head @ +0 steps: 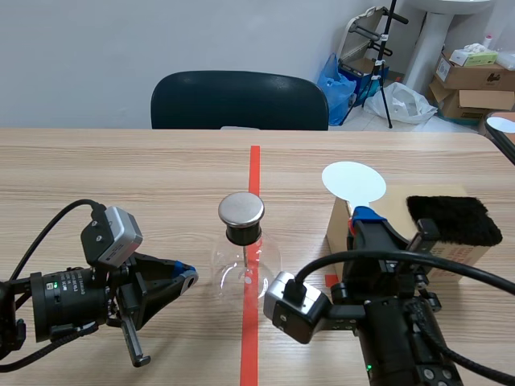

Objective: Do the electroscope experiment

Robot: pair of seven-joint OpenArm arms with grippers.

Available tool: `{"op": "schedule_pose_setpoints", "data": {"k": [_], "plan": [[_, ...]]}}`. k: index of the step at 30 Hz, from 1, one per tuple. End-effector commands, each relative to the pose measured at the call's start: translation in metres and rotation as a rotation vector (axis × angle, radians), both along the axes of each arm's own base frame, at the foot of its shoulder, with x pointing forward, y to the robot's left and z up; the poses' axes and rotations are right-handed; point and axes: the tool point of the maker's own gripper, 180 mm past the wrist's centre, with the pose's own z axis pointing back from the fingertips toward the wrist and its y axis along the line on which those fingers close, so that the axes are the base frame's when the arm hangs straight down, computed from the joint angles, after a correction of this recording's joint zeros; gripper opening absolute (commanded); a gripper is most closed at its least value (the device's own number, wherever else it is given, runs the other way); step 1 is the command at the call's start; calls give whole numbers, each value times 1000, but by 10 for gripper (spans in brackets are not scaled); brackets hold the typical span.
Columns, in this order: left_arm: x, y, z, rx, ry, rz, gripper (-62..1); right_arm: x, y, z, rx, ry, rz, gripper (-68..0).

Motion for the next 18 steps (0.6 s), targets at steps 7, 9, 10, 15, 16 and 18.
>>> {"op": "schedule_pose_setpoints", "data": {"k": [7, 9, 10, 15, 16, 18], "plan": [[7, -2, 13, -33, -35, 5, -578, 5, -9, 13, 11, -42, -44, -665], [7, -2, 13, -33, -35, 5, -577, 5, -9, 13, 11, -42, -44, -665], [7, -2, 13, -33, -35, 5, -578, 5, -9, 13, 11, -42, -44, -665], [7, -2, 13, -33, -35, 5, -578, 5, -6, 13, 9, -43, -24, -665], [7, -2, 13, -33, -35, 5, -578, 4, -4, 13, 8, -43, -16, -665], [7, -2, 13, -33, -35, 5, -578, 4, 0, 14, 6, -44, 8, -665]]}}
